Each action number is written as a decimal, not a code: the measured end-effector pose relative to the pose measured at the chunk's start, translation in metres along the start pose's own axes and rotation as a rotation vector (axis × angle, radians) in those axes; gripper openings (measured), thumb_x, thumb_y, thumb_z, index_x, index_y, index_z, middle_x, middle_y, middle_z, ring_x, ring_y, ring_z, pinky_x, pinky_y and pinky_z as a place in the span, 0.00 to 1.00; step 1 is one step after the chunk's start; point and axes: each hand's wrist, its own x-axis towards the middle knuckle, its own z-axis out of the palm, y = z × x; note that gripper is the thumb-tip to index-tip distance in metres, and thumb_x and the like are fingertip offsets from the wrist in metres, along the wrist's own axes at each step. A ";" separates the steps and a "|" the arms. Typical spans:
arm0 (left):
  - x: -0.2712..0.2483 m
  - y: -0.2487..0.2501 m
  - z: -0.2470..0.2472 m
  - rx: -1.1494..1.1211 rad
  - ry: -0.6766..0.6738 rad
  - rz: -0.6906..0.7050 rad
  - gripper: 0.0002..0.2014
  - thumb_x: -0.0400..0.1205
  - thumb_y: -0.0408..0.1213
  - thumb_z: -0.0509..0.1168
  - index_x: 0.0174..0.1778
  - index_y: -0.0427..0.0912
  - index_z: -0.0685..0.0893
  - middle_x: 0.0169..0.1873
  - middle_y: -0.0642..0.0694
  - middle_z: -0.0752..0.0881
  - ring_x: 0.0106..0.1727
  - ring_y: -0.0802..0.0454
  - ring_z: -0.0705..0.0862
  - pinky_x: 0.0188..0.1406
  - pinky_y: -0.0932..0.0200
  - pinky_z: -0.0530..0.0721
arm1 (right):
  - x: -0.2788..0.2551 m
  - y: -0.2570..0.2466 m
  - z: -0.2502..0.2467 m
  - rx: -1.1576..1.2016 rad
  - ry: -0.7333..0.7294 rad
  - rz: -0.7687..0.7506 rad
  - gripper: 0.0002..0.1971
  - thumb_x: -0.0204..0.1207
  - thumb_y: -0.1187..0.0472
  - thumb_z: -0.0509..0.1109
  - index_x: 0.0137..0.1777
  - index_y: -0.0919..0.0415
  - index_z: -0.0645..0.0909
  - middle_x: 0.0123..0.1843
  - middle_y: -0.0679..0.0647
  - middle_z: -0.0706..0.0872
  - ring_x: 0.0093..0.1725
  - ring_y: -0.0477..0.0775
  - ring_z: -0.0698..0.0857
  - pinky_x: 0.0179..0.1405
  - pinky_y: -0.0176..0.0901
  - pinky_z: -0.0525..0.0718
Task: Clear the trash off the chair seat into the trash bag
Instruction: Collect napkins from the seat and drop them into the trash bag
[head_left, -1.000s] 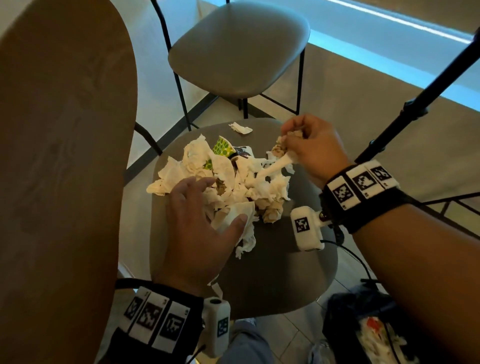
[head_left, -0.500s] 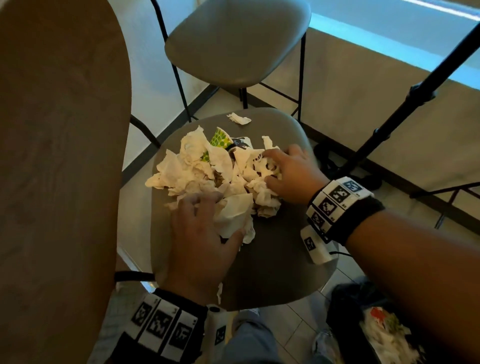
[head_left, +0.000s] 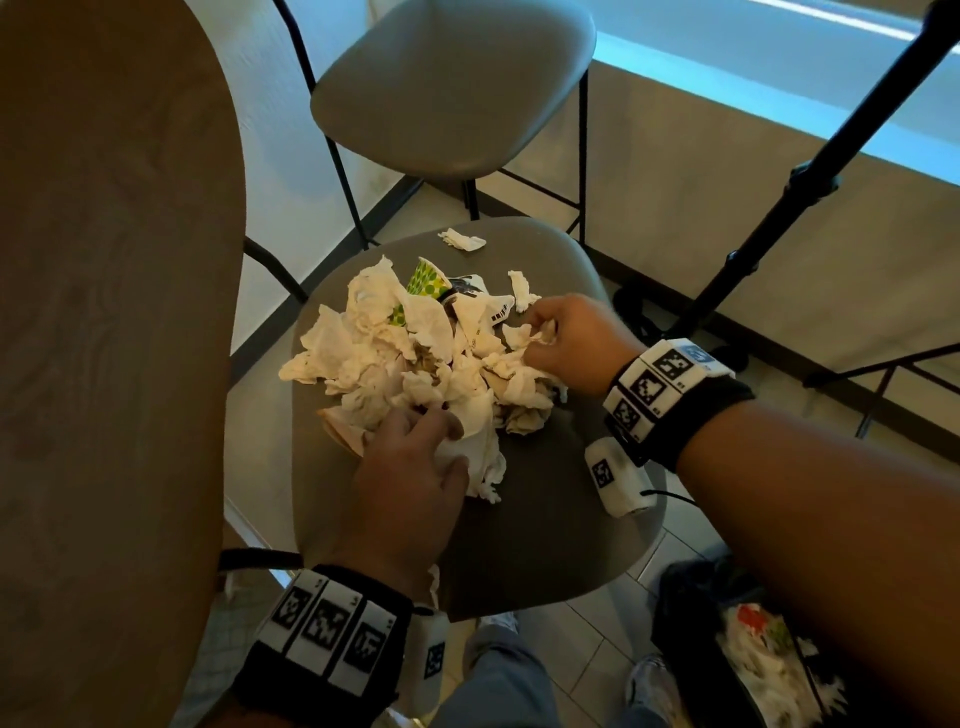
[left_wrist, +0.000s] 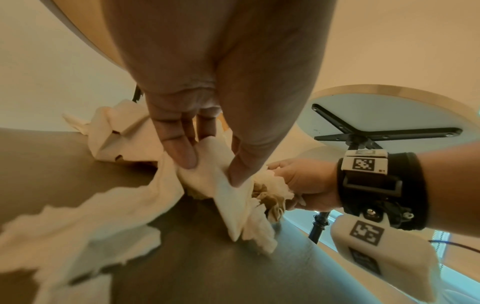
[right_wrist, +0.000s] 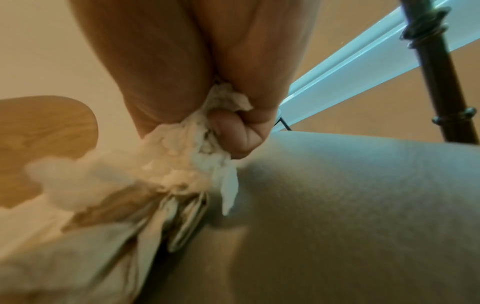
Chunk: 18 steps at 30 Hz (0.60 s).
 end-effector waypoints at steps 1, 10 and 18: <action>-0.001 -0.001 -0.001 -0.006 -0.007 0.002 0.13 0.82 0.41 0.72 0.61 0.56 0.83 0.68 0.52 0.76 0.68 0.52 0.77 0.53 0.62 0.78 | -0.003 0.000 -0.003 0.019 0.002 -0.003 0.11 0.75 0.57 0.77 0.56 0.51 0.86 0.51 0.46 0.85 0.50 0.47 0.85 0.39 0.34 0.77; -0.021 0.000 -0.026 -0.122 0.075 0.063 0.11 0.81 0.39 0.75 0.53 0.58 0.82 0.57 0.53 0.79 0.52 0.59 0.79 0.40 0.72 0.80 | -0.038 0.002 -0.047 0.146 0.075 -0.015 0.05 0.75 0.54 0.78 0.49 0.46 0.85 0.45 0.47 0.89 0.44 0.46 0.87 0.43 0.39 0.84; -0.032 0.036 -0.035 -0.188 0.108 0.169 0.12 0.80 0.40 0.75 0.52 0.58 0.80 0.53 0.54 0.81 0.51 0.53 0.85 0.41 0.50 0.91 | -0.097 0.031 -0.060 0.218 0.158 0.031 0.06 0.74 0.52 0.79 0.49 0.44 0.86 0.45 0.44 0.88 0.42 0.41 0.86 0.40 0.33 0.79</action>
